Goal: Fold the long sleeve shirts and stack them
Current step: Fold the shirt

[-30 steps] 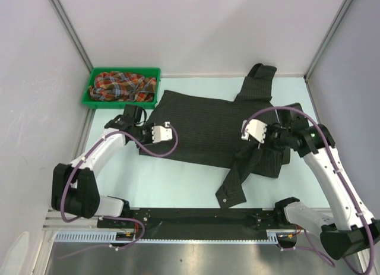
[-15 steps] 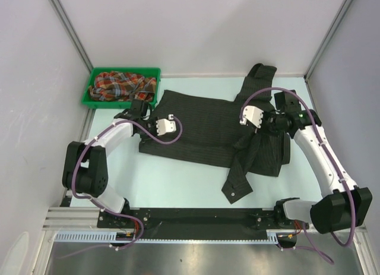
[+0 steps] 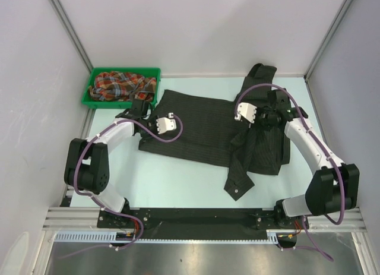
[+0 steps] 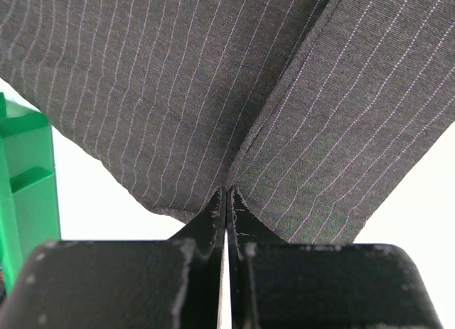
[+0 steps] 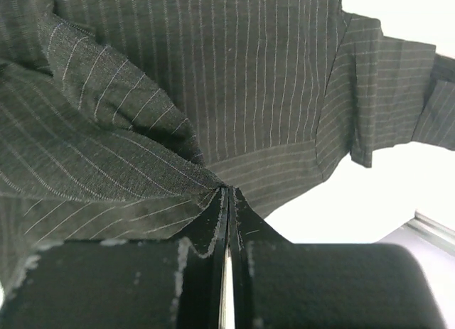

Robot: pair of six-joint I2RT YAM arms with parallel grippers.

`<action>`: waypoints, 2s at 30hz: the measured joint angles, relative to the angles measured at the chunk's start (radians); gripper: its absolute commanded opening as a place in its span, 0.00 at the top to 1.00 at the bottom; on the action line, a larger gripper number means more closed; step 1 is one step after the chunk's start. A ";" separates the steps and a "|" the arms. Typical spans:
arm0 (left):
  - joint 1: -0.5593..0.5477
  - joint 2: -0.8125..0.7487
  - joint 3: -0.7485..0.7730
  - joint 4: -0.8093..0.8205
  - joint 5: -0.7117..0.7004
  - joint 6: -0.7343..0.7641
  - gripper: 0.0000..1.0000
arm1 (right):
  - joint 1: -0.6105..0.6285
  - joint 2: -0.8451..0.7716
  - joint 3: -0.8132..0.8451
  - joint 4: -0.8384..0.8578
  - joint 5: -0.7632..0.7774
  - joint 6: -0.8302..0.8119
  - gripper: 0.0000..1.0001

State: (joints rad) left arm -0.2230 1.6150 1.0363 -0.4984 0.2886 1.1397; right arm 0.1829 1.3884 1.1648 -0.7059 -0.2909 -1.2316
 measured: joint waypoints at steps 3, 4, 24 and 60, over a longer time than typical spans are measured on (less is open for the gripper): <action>0.001 0.015 0.000 0.008 -0.007 -0.010 0.95 | 0.000 0.035 -0.008 0.044 -0.003 0.000 0.99; 0.002 0.021 0.000 0.010 -0.009 -0.015 0.90 | 0.000 0.043 -0.010 0.053 -0.002 0.000 0.93; 0.101 -0.263 -0.150 -0.060 0.072 -0.063 0.39 | -0.420 -0.017 0.018 -0.410 -0.190 0.134 0.45; -0.008 -0.237 -0.412 0.134 -0.077 0.253 1.00 | -0.376 0.283 -0.233 -0.240 -0.120 0.440 0.66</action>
State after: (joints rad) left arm -0.2314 1.3785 0.6239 -0.3641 0.2119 1.3926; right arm -0.1932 1.6718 0.9318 -0.9463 -0.4110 -0.7918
